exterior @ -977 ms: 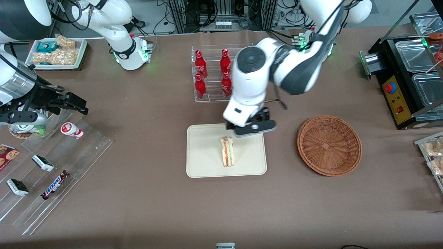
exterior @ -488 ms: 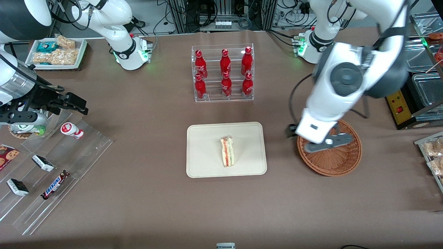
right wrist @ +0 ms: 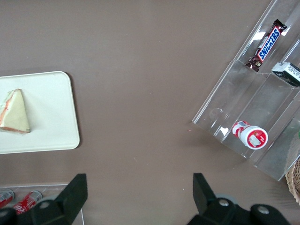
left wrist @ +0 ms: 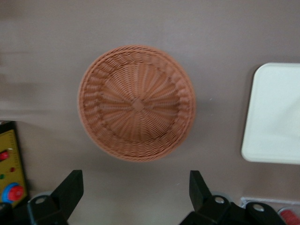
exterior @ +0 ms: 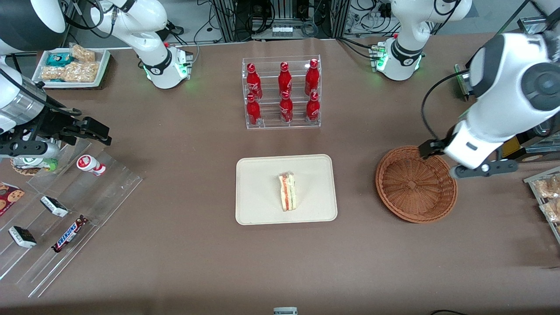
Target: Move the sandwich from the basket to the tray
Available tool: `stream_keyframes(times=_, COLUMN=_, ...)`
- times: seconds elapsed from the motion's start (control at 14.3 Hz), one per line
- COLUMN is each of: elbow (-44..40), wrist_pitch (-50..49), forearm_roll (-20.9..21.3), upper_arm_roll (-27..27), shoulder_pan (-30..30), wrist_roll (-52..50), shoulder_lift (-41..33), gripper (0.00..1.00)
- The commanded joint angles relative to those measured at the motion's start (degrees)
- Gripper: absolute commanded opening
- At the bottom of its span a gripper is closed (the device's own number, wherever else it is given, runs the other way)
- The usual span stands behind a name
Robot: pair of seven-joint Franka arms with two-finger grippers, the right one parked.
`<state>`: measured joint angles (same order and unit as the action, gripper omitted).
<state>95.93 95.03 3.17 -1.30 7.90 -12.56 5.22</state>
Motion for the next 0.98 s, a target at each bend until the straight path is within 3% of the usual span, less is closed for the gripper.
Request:
stream_keyframes(times=0.0, elbow=3.0, wrist_pitch=-2.4, forearm_roll=-0.7, upper_arm_roll=-0.8, shoulder_pan=-3.0, wrist_roll=7.0, shoulder_lift=-5.7, gripper=1.00)
stream_keyframes(times=0.35, elbow=-2.1, wrist_pitch=-7.7, forearm_roll=-1.4, upper_arm_roll=1.3, shoulder_pan=-3.7, wrist_roll=16.0, shoulder_lift=-7.3, gripper=1.00)
stream_keyframes(times=0.7, elbow=-4.3, wrist_pitch=-10.6, forearm_roll=-5.4, upper_arm_roll=2.3, shoulder_pan=-3.2, wrist_roll=16.7, shoulder_lift=-7.2, gripper=1.00)
stream_keyframes(times=0.91, elbow=-4.4, wrist_pitch=-10.2, forearm_roll=-5.5, upper_arm_roll=2.1, shoulder_pan=-3.4, wrist_roll=16.8, shoulder_lift=-7.2, gripper=1.00)
